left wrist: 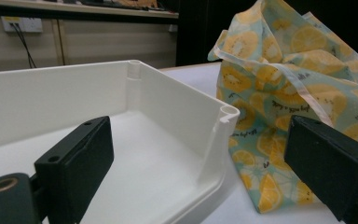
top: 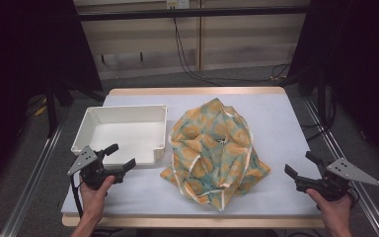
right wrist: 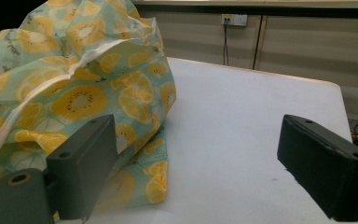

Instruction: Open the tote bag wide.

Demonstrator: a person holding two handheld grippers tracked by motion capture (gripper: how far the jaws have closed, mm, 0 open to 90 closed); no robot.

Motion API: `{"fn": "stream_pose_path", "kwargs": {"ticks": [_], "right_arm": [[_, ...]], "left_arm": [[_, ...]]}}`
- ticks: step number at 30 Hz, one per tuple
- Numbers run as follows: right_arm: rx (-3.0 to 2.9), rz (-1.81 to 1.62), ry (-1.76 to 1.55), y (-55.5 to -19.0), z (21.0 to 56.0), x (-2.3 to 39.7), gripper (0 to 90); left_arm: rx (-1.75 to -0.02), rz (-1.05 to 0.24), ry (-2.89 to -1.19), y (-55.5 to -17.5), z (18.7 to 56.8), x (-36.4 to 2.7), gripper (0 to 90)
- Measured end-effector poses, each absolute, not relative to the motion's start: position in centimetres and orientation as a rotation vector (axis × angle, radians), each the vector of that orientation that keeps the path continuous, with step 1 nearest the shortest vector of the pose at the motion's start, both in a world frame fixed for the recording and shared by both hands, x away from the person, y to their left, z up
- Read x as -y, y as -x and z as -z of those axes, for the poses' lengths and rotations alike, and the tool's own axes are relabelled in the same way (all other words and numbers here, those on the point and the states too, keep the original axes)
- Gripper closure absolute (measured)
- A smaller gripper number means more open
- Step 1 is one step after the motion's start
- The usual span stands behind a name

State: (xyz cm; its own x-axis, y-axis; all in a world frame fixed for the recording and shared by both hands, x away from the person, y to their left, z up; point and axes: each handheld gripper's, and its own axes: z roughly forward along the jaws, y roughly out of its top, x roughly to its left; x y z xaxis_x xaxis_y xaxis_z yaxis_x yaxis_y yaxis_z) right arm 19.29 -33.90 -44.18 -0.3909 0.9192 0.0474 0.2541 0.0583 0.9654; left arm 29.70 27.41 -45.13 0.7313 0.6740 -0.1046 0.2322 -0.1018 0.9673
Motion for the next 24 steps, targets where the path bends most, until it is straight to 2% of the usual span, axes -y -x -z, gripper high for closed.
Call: {"fn": "stream_pose_path", "kwargs": {"ticks": [6,13,23,24], "right_arm": [[-1.779,-1.369,-1.173,-19.4,44.3,33.4,17.3],[-1.866,-1.412,-1.162,-19.6,44.0,32.7,26.5],[-1.961,-1.440,-1.141,-19.9,43.5,31.8,36.8],[-1.976,-1.441,-1.129,-20.0,43.2,31.4,40.7]], "left_arm": [[-0.708,-0.403,-1.684,-29.4,45.0,-26.7,8.5],[-0.699,-0.376,-1.720,-29.1,45.0,-25.9,14.0],[-0.640,-0.385,-1.779,-28.0,44.8,-24.4,30.5],[-0.608,-0.374,-1.803,-27.7,44.5,-24.0,33.7]]}}
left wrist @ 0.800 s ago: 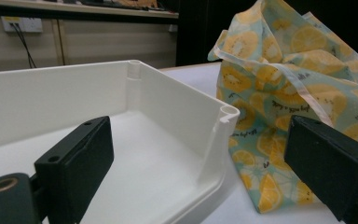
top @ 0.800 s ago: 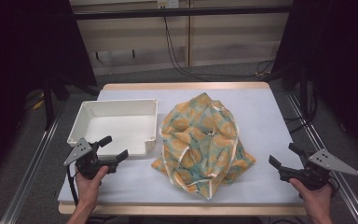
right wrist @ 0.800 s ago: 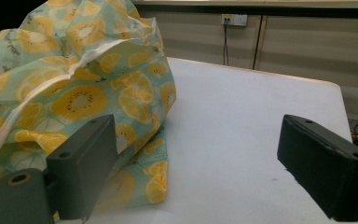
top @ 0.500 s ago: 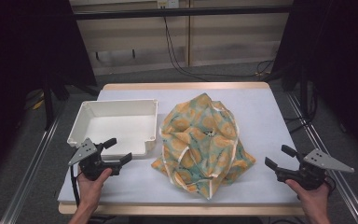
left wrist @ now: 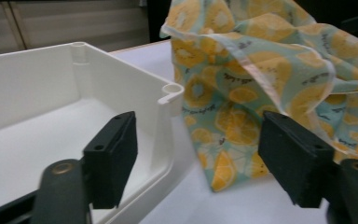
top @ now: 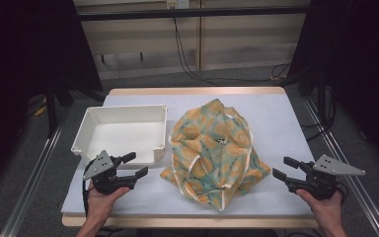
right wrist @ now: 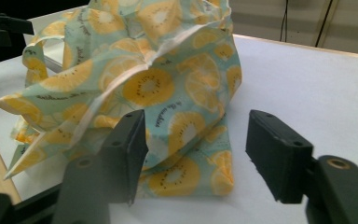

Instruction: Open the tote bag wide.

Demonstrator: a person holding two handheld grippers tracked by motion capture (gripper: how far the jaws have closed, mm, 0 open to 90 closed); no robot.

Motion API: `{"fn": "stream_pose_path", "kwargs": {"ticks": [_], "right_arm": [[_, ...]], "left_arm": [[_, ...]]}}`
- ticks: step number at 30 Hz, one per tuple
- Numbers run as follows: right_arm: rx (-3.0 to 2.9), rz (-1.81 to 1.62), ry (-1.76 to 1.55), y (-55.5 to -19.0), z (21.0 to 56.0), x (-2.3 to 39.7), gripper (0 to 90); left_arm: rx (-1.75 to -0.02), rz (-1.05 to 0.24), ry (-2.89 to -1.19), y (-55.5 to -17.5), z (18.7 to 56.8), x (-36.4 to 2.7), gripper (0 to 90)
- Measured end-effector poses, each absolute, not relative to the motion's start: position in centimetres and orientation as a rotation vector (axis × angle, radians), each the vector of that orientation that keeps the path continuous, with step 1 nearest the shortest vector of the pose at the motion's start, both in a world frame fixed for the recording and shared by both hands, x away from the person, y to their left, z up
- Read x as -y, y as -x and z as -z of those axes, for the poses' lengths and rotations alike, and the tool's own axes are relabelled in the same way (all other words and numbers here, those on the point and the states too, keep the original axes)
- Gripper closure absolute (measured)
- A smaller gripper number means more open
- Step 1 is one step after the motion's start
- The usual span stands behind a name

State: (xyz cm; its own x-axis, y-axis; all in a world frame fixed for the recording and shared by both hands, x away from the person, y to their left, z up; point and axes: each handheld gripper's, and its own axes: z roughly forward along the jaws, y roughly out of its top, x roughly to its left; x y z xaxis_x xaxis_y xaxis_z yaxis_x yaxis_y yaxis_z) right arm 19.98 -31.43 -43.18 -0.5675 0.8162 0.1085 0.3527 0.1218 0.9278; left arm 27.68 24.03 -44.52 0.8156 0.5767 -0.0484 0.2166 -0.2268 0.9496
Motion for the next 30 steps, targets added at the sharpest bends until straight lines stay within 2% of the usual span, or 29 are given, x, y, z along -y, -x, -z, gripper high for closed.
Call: {"fn": "stream_pose_path", "kwargs": {"ticks": [14,17,20,25,30], "right_arm": [[-2.101,-1.455,-1.036,-21.3,41.8,28.9,64.1],[-2.131,-1.465,-1.024,-21.8,41.5,28.3,64.2],[-2.154,-1.466,-0.998,-22.4,41.1,27.8,58.2],[-2.170,-1.471,-0.960,-23.8,40.1,26.8,52.9],[-2.179,-1.475,-0.951,-24.5,40.2,26.2,51.8]], "left_arm": [[-0.460,-0.247,-1.908,-26.3,43.2,-20.9,54.9],[-0.442,-0.249,-1.927,-26.3,43.1,-20.4,58.4],[-0.415,-0.225,-1.921,-26.6,42.6,-19.5,59.2],[-0.396,-0.225,-1.901,-27.0,41.8,-18.5,57.5],[-0.360,-0.202,-1.904,-26.9,41.4,-17.2,55.0]]}}
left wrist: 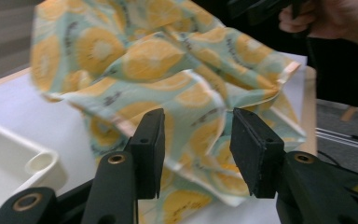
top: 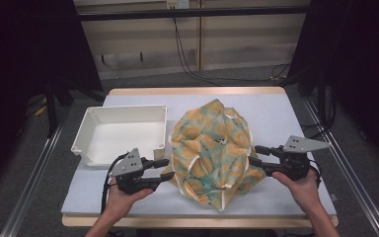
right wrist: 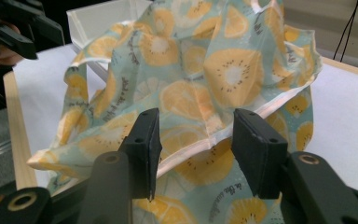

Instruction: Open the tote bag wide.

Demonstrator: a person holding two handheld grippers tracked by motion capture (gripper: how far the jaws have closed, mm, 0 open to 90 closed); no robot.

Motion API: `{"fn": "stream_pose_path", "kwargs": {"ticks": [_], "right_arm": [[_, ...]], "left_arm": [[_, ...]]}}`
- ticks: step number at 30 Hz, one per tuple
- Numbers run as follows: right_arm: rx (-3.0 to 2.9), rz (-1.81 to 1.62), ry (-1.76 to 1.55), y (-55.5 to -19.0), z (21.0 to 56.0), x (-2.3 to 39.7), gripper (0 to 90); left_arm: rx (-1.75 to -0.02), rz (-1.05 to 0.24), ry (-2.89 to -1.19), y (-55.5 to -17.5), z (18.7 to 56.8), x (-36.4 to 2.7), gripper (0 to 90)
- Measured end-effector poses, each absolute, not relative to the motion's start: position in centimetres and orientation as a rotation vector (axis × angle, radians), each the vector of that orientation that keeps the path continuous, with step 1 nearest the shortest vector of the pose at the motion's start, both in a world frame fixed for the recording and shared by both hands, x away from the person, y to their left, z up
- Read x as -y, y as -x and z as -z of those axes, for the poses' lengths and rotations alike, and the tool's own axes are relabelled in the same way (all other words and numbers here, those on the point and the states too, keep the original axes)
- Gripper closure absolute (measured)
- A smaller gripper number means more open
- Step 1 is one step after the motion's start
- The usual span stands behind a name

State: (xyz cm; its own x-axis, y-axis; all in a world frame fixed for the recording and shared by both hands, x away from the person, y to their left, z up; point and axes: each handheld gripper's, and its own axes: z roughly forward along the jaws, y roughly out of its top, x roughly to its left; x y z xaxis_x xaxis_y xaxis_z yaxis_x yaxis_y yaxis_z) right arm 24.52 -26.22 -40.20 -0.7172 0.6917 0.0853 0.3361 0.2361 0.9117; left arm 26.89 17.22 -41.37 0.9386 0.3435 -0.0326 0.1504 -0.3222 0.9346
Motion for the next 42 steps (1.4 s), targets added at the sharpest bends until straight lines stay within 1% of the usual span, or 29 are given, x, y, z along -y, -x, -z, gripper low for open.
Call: {"fn": "stream_pose_path", "kwargs": {"ticks": [2,6,10,12,14,15,17,24,28,32,35,36,37,39,41,42], "right_arm": [[-2.191,-1.452,-0.943,-24.9,40.2,25.8,50.7],[-2.181,-1.459,-0.929,-25.5,39.7,25.5,50.5],[-2.179,-1.453,-0.912,-26.2,39.1,25.2,55.7],[-2.173,-1.451,-0.912,-26.6,38.7,25.2,55.7],[-2.165,-1.456,-0.920,-27.1,38.5,25.2,53.8],[-2.162,-1.450,-0.920,-27.3,38.4,25.1,51.1],[-2.161,-1.463,-0.922,-27.9,38.3,25.1,45.1],[-2.174,-1.458,-0.916,-29.7,37.9,24.1,39.2],[-2.179,-1.440,-0.922,-30.3,38.0,23.6,37.7],[-2.168,-1.450,-0.936,-31.0,38.2,23.3,35.6],[-2.178,-1.447,-0.931,-31.5,38.5,22.6,33.0],[-2.183,-1.448,-0.931,-31.6,38.5,22.4,32.8],[-2.188,-1.449,-0.927,-31.8,38.5,22.2,32.7],[-2.194,-1.441,-0.924,-32.0,38.6,21.7,32.0],[-2.194,-1.427,-0.926,-32.4,38.7,21.3,31.0],[-2.197,-1.426,-0.934,-32.6,38.8,21.2,30.5]], "left_arm": [[-0.363,-0.198,-1.918,-27.1,41.2,-16.8,53.0],[-0.364,-0.182,-1.905,-27.6,40.7,-15.8,54.4],[-0.331,-0.183,-1.921,-28.4,40.2,-14.1,54.3],[-0.310,-0.181,-1.926,-28.9,40.1,-13.2,52.5],[-0.310,-0.195,-1.945,-29.6,40.0,-12.4,51.1],[-0.315,-0.190,-1.945,-29.9,39.9,-12.0,49.2],[-0.320,-0.166,-1.928,-30.7,39.8,-11.6,48.5],[-0.347,-0.158,-1.917,-32.7,39.7,-10.0,45.8],[-0.384,-0.141,-1.913,-33.7,40.4,-9.3,45.7],[-0.401,-0.122,-1.935,-34.0,41.4,-9.0,43.0],[-0.376,-0.142,-1.969,-33.7,41.5,-8.6,41.7],[-0.375,-0.143,-1.969,-33.7,41.6,-8.5,42.5],[-0.373,-0.154,-1.977,-33.6,41.6,-8.4,45.4],[-0.352,-0.164,-2.001,-33.5,41.7,-8.3,58.7],[-0.356,-0.174,-1.999,-33.3,41.7,-8.4,81.5],[-0.358,-0.155,-1.989,-33.3,41.7,-8.4,85.7]]}}
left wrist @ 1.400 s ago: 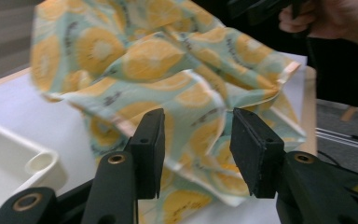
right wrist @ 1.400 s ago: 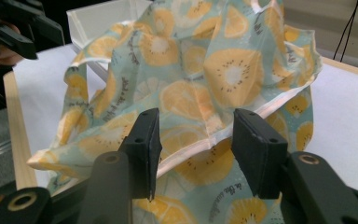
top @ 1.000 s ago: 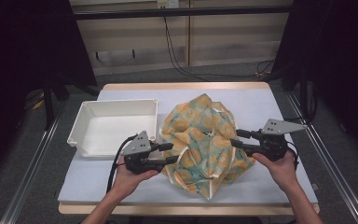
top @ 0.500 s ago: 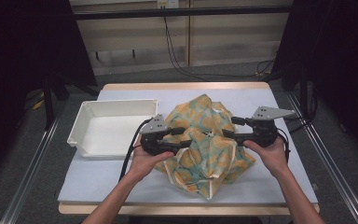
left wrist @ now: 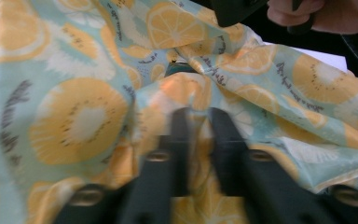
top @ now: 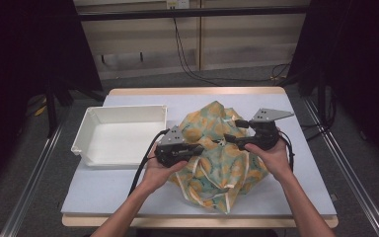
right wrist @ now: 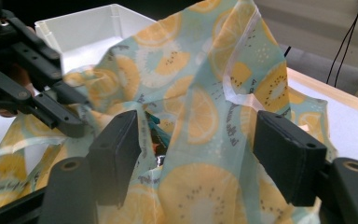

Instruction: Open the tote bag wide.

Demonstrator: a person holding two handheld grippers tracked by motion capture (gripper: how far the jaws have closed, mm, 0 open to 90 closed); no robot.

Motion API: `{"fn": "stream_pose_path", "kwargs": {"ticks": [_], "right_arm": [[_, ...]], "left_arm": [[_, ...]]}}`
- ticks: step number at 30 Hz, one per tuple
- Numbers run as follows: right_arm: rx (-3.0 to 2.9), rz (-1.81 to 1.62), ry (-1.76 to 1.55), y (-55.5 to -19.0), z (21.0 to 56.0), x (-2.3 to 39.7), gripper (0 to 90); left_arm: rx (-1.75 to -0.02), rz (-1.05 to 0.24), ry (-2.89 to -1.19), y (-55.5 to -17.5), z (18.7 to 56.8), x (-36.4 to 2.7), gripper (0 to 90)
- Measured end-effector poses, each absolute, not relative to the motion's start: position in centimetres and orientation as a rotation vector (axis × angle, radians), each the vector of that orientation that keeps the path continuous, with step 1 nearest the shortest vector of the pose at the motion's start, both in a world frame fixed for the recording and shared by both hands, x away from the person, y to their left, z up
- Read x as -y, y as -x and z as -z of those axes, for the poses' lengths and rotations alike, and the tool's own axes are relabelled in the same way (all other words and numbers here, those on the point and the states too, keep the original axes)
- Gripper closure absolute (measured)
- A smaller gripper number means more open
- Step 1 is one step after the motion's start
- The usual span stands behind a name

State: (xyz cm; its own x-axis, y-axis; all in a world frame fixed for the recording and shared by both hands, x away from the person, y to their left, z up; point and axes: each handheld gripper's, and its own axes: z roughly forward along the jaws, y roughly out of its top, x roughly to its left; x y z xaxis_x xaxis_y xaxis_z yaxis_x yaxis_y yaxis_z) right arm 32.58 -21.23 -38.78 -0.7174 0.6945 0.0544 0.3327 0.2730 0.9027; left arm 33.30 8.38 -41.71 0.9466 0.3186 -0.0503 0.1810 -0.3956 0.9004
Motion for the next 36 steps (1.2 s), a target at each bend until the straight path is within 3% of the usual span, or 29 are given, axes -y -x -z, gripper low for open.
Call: {"fn": "stream_pose_path", "kwargs": {"ticks": [2,10,16,18,19,20,21,22,23,24,26,36], "right_arm": [[-2.200,-1.417,-0.939,-32.8,38.8,21.1,30.3],[-2.218,-1.386,-0.943,-33.9,38.7,20.7,26.9],[-2.213,-1.371,-0.946,-34.2,37.8,20.7,31.1],[-2.220,-1.376,-0.962,-34.8,37.7,21.1,43.5],[-2.220,-1.376,-0.962,-34.8,37.7,21.1,43.5],[-2.226,-1.390,-0.975,-35.3,37.7,21.4,59.3],[-2.226,-1.390,-0.975,-35.3,37.7,21.4,59.3],[-2.239,-1.391,-0.972,-35.8,37.5,21.7,71.8],[-2.239,-1.391,-0.972,-35.8,37.5,21.7,71.8],[-2.241,-1.395,-0.980,-36.2,37.5,22.0,85.3],[-2.227,-1.394,-1.006,-36.8,37.5,22.5,89.8],[-2.204,-1.254,-1.096,-38.4,39.4,24.4,90.0]], "left_arm": [[-0.357,-0.154,-1.985,-33.3,41.6,-8.5,89.8],[-0.345,-0.113,-1.916,-33.4,39.5,-8.6,90.0],[-0.325,-0.099,-1.844,-33.6,36.8,-8.3,90.0],[-0.322,-0.090,-1.828,-33.4,36.1,-8.3,90.0],[-0.314,-0.078,-1.816,-33.2,35.9,-8.3,90.0],[-0.298,-0.094,-1.823,-32.9,35.3,-8.0,90.0],[-0.298,-0.094,-1.823,-32.9,35.3,-8.0,90.0],[-0.277,-0.067,-1.831,-32.5,34.8,-7.8,90.0],[-0.277,-0.067,-1.831,-32.5,34.8,-7.8,90.0],[-0.262,-0.070,-1.838,-32.2,34.7,-7.6,90.0],[-0.235,-0.048,-1.860,-31.5,34.7,-7.5,90.0],[-0.178,0.021,-1.925,-28.0,36.5,-8.7,90.0]]}}
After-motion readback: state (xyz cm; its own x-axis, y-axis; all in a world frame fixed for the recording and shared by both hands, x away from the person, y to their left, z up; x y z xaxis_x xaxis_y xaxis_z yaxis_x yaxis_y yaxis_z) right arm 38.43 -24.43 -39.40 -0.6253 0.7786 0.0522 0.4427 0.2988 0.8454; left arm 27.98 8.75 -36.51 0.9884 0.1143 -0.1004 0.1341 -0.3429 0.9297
